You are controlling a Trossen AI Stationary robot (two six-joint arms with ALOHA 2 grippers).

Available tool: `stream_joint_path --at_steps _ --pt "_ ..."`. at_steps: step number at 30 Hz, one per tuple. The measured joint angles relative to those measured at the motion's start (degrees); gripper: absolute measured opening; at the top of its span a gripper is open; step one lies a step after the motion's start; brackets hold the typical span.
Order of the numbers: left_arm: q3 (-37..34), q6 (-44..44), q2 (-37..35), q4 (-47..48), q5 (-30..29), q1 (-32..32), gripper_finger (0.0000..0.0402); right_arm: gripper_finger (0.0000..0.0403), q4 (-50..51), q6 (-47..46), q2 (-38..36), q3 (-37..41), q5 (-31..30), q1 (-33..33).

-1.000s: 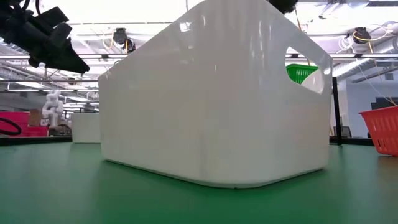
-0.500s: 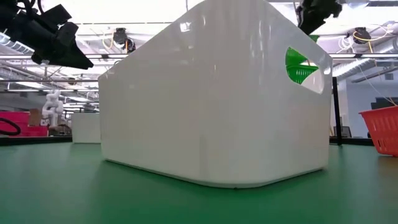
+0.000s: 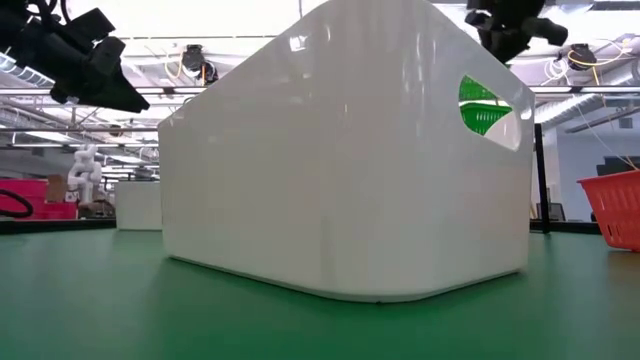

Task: Stack baskets on shelf by color
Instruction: Stack the green bin on top of the green bin on the shelf

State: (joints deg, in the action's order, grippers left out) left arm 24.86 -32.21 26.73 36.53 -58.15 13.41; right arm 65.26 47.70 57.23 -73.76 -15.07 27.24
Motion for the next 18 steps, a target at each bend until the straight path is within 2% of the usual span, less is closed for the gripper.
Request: stream_joint_path --at_steps 8,18 --pt "0.0 -2.3 0.0 1.4 1.5 0.0 0.0131 0.0 3.8 1.2 -0.1 0.0 7.8 6.3" --pt "0.0 -3.1 0.0 1.4 1.7 0.0 0.0131 0.0001 2.7 1.0 1.1 0.6 15.5 9.8"
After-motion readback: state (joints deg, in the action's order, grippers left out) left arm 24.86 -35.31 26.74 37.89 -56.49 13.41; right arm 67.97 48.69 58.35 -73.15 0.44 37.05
